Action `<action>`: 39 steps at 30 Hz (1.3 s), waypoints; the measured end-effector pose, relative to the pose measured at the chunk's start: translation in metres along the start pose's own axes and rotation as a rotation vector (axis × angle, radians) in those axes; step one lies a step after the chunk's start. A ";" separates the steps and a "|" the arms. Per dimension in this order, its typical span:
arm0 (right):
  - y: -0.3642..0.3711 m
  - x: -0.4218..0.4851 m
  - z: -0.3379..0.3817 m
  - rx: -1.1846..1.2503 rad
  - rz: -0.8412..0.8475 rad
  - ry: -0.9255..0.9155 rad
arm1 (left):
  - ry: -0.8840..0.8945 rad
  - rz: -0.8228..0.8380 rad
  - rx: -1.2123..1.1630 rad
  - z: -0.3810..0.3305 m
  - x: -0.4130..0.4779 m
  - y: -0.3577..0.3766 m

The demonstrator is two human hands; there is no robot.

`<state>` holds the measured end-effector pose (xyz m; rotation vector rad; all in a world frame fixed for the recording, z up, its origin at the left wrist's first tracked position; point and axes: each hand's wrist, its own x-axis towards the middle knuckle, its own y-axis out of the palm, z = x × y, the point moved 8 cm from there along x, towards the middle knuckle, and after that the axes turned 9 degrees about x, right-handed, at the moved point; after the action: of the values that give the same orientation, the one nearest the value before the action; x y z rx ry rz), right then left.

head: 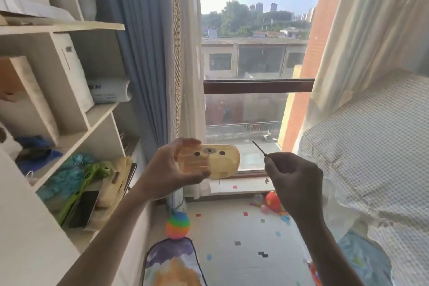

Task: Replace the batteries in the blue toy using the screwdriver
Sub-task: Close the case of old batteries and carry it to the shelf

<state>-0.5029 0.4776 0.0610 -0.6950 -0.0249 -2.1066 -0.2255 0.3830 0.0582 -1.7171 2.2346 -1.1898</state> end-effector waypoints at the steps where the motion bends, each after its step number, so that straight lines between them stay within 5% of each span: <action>1: 0.011 0.023 -0.013 0.008 0.005 0.003 | -0.013 -0.001 -0.011 0.011 0.023 0.005; 12: 0.127 0.299 -0.109 0.057 0.140 -0.046 | -0.141 -0.134 -0.038 0.102 0.269 0.023; 22: 0.305 0.444 -0.145 0.141 0.268 -0.107 | -0.193 -0.232 -0.007 0.227 0.411 -0.016; 30: 0.513 0.493 -0.107 0.287 0.512 -0.168 | -0.365 -0.462 0.119 0.332 0.421 -0.133; 39: 0.710 0.441 -0.034 0.484 0.968 -0.351 | -0.733 -0.764 0.427 0.388 0.325 -0.226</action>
<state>-0.1738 -0.2915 0.0811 -0.5952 -0.3160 -0.9837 0.0256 -0.1111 0.0492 -2.3349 0.8624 -0.7980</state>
